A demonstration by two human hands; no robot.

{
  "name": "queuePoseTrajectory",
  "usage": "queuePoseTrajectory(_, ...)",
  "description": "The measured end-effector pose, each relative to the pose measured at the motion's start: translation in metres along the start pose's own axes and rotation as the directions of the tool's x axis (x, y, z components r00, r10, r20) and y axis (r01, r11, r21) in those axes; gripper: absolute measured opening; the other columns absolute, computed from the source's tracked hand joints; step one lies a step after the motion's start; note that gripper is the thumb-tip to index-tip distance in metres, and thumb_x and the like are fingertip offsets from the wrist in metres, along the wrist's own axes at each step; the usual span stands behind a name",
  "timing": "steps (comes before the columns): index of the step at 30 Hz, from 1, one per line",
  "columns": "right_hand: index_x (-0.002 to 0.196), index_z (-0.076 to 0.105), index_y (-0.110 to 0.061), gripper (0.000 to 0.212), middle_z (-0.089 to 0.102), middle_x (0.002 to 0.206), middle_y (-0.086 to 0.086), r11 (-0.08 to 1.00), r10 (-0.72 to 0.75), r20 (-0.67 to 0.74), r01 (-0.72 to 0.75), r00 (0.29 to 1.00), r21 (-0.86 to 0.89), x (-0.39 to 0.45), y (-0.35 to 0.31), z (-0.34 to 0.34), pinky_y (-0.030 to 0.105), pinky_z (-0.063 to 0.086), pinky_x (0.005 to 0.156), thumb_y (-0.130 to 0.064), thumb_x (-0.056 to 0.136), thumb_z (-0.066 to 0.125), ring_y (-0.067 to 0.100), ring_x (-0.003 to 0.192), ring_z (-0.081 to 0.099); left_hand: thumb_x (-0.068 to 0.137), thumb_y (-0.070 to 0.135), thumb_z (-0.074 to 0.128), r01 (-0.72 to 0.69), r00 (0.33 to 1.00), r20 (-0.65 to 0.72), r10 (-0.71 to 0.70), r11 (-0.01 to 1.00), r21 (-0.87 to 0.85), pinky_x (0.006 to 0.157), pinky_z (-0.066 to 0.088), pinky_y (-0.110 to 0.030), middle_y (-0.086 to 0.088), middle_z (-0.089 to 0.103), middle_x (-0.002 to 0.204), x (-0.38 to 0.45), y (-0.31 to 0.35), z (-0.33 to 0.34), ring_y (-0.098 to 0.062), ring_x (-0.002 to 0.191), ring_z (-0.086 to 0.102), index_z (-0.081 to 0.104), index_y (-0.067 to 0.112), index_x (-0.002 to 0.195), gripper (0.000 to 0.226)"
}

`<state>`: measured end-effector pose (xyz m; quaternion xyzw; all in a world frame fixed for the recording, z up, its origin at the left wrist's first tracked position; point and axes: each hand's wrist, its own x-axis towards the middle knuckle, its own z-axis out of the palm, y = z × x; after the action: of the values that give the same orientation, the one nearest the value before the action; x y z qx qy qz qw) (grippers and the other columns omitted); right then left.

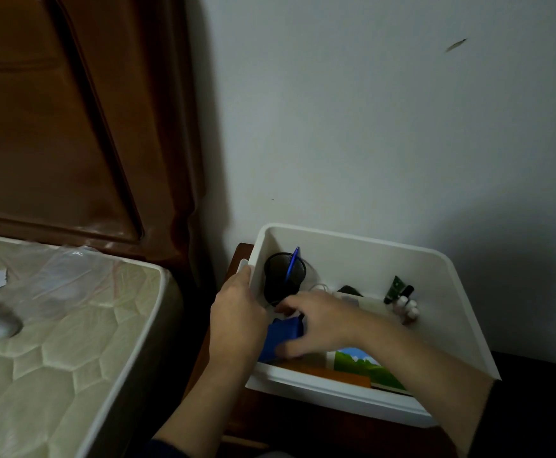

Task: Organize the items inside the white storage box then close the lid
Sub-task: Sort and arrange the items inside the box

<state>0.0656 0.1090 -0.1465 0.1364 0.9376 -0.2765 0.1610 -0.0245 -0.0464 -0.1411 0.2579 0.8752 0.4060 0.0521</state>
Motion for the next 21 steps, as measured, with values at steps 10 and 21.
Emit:
queuePoseTrajectory(10, 0.109, 0.069, -0.03, 0.041, 0.071, 0.094, -0.011, 0.995, -0.059, 0.05, 0.063, 0.997, -0.081, 0.008, -0.015, 0.009, 0.038, 0.062, 0.083, -0.046, 0.073, 0.081, 0.008, 0.084, 0.067, 0.098, -0.002, 0.057, -0.004, 1.0, 0.009, 0.004, 1.0, 0.012, 0.106, 0.057, -0.048, -0.005, 0.062, 0.149, -0.002, 0.002, -0.002, -0.028, 0.134, 0.062, 0.054, 0.014, 0.151, 0.055)
queuePoseTrajectory(21, 0.113, 0.078, -0.043, 0.043, 0.076, 0.096, -0.016, 0.896, 0.207, -0.407, -0.005, 0.89, 0.445, -0.046, 0.053, -0.034, 0.023, 0.061, 0.073, -0.067, 0.076, 0.077, 0.006, 0.089, 0.072, 0.096, 0.003, 0.06, 0.003, 1.0, -0.025, -0.005, 0.997, -0.075, 0.107, 0.056, -0.045, -0.002, 0.063, 0.148, -0.004, 0.004, -0.006, -0.023, 0.133, 0.06, 0.057, 0.018, 0.15, 0.056)
